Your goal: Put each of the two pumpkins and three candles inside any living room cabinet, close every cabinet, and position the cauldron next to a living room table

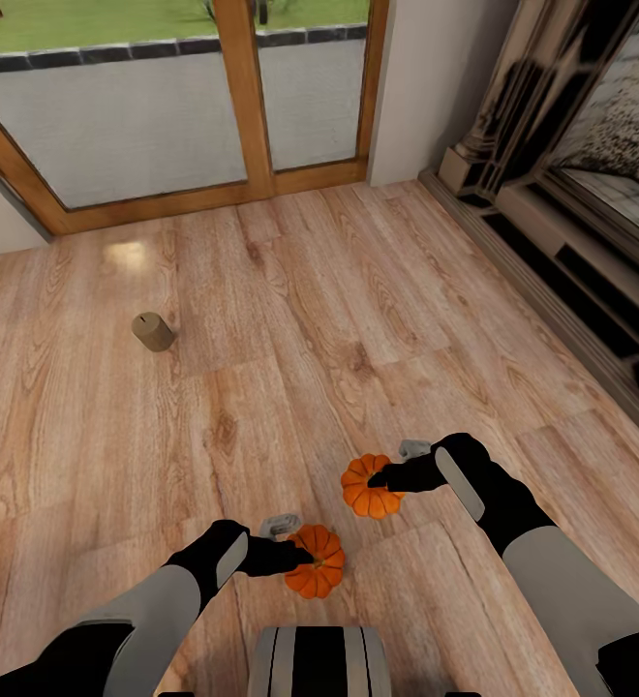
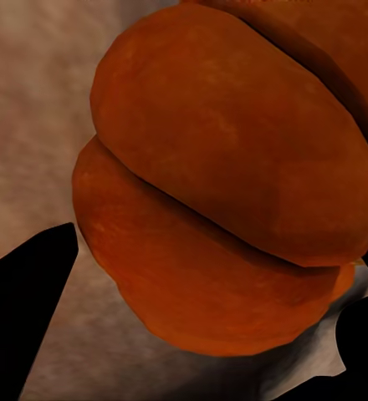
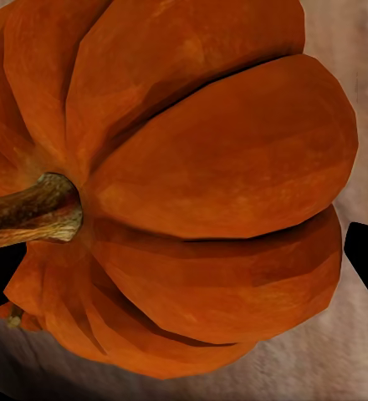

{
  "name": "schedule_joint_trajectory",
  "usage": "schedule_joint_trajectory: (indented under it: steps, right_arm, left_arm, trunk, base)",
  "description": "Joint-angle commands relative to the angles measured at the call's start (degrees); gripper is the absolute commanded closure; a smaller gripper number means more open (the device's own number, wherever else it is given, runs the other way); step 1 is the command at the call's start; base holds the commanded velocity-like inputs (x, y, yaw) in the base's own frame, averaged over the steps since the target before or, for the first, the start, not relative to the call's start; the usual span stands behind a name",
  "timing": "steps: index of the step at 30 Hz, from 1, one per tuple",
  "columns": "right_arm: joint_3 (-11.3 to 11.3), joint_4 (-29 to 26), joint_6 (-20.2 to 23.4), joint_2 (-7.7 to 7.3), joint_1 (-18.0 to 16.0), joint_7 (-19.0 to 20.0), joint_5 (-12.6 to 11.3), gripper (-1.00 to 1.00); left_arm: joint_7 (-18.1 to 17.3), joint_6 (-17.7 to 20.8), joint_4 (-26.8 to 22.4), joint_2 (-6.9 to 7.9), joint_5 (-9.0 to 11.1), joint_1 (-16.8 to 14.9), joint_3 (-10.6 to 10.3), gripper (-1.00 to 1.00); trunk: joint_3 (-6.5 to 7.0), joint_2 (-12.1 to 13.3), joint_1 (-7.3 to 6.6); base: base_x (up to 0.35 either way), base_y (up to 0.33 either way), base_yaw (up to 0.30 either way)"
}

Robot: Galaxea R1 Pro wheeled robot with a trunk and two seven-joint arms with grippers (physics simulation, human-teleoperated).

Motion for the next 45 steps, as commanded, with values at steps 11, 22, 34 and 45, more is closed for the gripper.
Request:
schedule_joint_trajectory:
  steps: [11,22,34,45]
  right_arm:
    - [-0.04,-0.04,0.13,-0.11,-0.03,0.55,0.52,1.0]
    - [-0.52,-0.04,0.13,-0.14,-0.03,0.55,0.41,1.0]
    - [-0.63,-0.04,0.08,-0.14,-0.1,0.55,0.42,1.0]
    - [-0.52,-0.02,-0.13,-0.06,-0.01,0.55,0.44,1.0]
  left_arm:
    - [2.11,0.03,-0.47,0.04,-1.13,0.01,0.95,1.0]
    - [2.11,0.18,-2.95,-0.04,-1.05,0.01,0.99,1.0]
    - [2.41,0.2,-2.92,-0.05,-0.73,0.01,1.29,1.0]
    - [2.38,0.2,-3.0,-0.05,-0.69,0.01,1.39,1.0]
  trunk:
    - [-0.04,-0.01,0.01]
    - [0.41,0.02,-0.04]
    - [3.06,0.18,-0.35]
    - [5.5,0.33,-0.63]
  base:
    - [0.0,0.0,0.0]
    - [0.0,0.0,0.0]
    - [0.0,0.0,0.0]
    - [0.0,0.0,0.0]
